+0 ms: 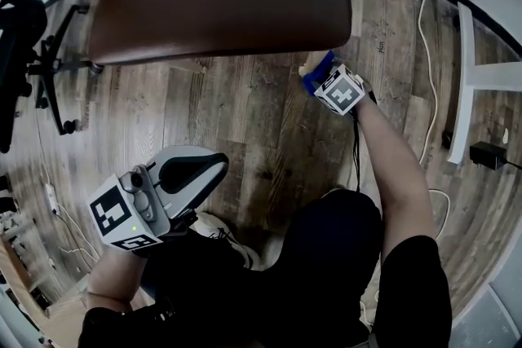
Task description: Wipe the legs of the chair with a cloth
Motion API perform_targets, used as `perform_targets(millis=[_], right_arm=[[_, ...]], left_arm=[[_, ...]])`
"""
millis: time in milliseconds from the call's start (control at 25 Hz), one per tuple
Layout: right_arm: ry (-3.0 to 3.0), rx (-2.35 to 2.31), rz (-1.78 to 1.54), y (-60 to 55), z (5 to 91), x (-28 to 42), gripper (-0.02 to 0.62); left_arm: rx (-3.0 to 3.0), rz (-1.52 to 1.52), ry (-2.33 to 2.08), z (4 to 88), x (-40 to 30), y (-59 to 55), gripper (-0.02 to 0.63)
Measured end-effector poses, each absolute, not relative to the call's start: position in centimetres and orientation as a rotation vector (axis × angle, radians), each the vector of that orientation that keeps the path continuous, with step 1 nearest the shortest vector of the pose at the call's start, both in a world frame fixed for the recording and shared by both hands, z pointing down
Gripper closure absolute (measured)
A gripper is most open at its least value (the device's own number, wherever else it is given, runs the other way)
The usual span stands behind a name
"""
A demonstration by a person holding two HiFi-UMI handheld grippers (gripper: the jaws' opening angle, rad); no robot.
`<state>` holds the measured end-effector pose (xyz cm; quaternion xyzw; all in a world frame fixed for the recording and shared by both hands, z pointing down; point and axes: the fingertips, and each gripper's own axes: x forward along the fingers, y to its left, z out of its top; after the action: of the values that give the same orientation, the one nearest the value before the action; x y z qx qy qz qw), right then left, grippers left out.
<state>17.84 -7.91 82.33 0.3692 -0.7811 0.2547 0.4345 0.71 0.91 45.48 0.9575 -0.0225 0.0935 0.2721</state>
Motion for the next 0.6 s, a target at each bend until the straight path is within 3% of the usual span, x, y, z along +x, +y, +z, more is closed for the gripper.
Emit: perform_targets(millis=[200, 600], right_arm=[[-1.958, 0.86, 0.436, -7.9, 79.1, 18.1, 0.495], [-2.139, 0.771, -0.054, -8.4, 63.1, 18.3, 0.494]], left_arm=[[2.617, 0.328, -0.029, 46.7, 0.8, 1.3, 0.6], [2.641, 0.359, -0.002, 47.6, 0.8, 1.0, 0.6]])
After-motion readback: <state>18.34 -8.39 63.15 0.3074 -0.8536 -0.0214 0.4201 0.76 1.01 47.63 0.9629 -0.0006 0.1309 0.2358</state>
